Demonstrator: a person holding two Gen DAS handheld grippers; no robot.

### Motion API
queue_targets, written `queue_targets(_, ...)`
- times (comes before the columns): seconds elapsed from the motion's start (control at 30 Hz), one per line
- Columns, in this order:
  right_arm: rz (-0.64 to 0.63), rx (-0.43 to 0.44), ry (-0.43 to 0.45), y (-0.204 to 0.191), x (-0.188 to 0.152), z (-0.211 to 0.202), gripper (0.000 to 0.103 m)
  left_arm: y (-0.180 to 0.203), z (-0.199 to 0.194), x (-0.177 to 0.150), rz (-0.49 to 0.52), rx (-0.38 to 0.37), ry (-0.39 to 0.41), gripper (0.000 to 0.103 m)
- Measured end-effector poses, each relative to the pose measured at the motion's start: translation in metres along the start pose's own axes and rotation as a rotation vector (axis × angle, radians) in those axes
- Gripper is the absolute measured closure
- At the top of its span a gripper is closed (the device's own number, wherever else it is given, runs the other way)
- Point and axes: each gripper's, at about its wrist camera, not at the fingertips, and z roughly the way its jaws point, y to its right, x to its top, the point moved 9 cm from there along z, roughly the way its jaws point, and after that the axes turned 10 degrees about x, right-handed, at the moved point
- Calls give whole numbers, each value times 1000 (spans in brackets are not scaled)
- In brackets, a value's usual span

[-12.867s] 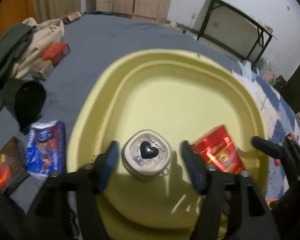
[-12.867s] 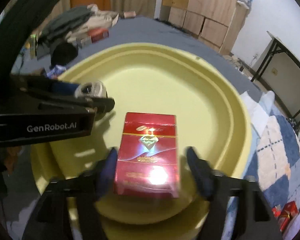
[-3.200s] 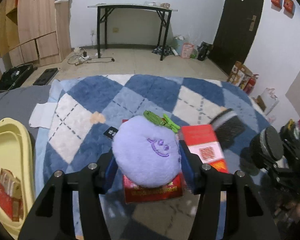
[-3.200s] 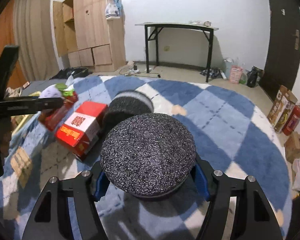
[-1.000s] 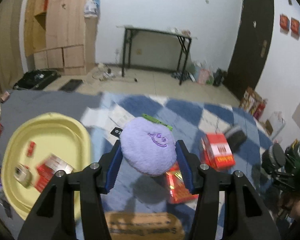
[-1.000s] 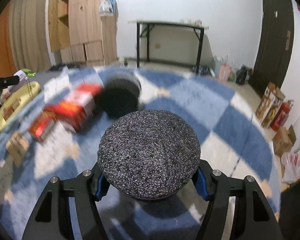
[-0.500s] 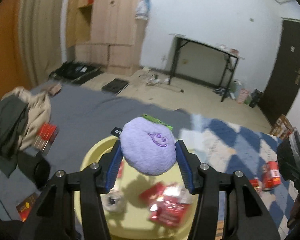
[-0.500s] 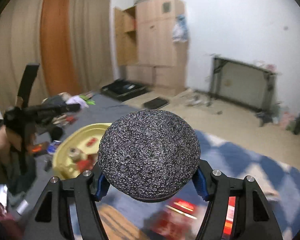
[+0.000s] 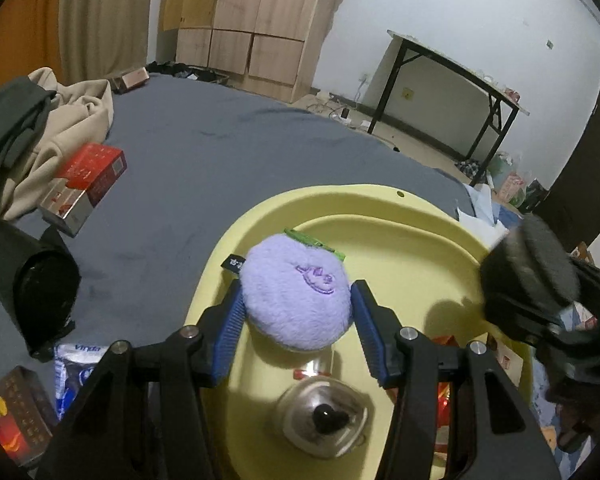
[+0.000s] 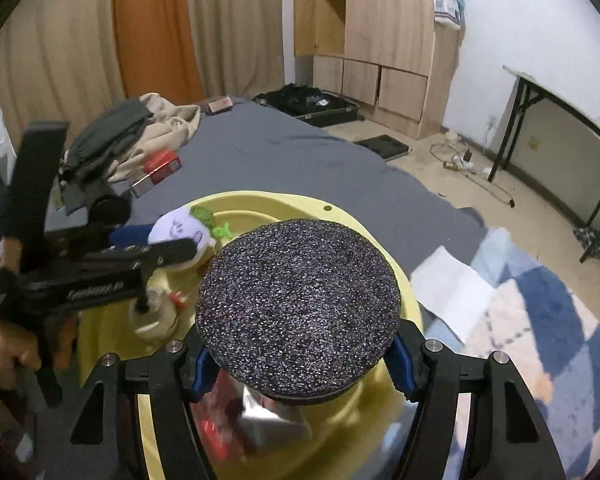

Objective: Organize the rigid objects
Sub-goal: 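Place plush ball and foam disc into the yellow tray with both tools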

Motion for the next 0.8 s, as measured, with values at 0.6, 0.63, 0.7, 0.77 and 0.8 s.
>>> queue_targets(0.6, 42, -36, 16, 14, 23, 10, 1, 8, -38, 19, 10, 103, 90, 6)
queue_targets(0.63, 50, -45, 43, 15, 26, -4, 0, 12, -47, 24, -2, 98, 101, 4)
queue_targets(0.7, 87, -75, 105, 24, 26, -40, 0, 25, -66, 35, -37, 60, 109, 0)
queue_targets(0.77, 164, -105, 173, 39, 20, -87, 0, 51, -91, 46, -47, 27, 120, 0)
queue_targets(0.8, 195, -119, 193, 46, 15, -105, 0, 63, -102, 48, -44, 11, 128, 0)
